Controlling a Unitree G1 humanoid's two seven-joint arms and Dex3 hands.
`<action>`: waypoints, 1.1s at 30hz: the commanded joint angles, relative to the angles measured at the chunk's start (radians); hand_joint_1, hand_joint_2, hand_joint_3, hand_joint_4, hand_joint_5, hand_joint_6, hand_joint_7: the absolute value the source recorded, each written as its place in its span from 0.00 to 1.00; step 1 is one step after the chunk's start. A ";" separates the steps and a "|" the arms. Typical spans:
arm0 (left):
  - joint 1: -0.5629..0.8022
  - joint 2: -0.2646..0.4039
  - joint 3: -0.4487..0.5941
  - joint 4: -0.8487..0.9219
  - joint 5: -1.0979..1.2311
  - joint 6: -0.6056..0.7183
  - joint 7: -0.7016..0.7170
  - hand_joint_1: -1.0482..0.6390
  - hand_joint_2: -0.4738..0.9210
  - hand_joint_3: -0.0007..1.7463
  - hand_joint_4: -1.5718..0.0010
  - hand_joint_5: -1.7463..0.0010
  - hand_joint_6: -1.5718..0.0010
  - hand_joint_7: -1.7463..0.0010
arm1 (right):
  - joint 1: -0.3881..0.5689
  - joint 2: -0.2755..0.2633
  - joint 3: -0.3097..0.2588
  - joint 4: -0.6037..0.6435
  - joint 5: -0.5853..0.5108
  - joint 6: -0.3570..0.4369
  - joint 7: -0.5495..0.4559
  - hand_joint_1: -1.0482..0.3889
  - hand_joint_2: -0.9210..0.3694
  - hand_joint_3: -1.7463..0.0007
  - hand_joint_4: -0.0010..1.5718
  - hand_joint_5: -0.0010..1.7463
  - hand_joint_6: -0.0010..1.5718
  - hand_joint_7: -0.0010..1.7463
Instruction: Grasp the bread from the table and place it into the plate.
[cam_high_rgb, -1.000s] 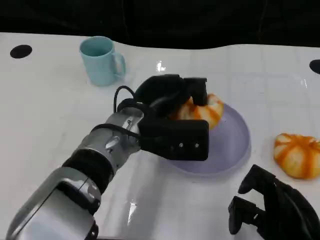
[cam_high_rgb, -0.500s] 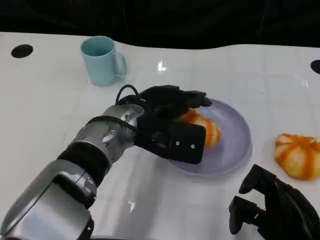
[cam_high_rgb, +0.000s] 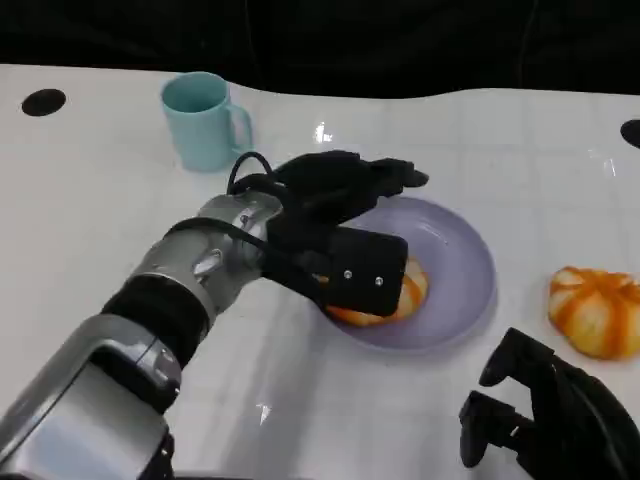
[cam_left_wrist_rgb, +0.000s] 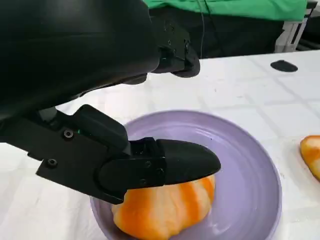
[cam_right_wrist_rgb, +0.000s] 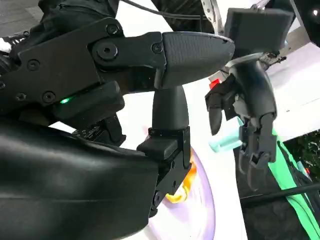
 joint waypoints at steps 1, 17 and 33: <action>0.076 0.062 0.068 -0.078 -0.088 -0.066 -0.029 0.08 1.00 0.34 1.00 0.74 0.92 0.84 | -0.001 -0.006 -0.008 -0.005 0.013 -0.003 0.003 0.34 0.00 0.74 0.48 1.00 0.30 1.00; 0.457 0.052 0.384 -0.421 -0.683 -0.098 -0.333 0.22 1.00 0.17 0.80 0.47 0.71 0.85 | -0.016 -0.013 -0.014 0.008 0.007 0.000 0.000 0.32 0.01 0.75 0.50 1.00 0.32 1.00; 1.067 -0.117 0.541 -0.957 -1.167 0.178 -0.378 0.25 1.00 0.23 0.54 0.00 0.65 0.07 | -0.005 -0.018 -0.010 -0.023 0.006 0.005 -0.009 0.34 0.00 0.74 0.50 1.00 0.31 1.00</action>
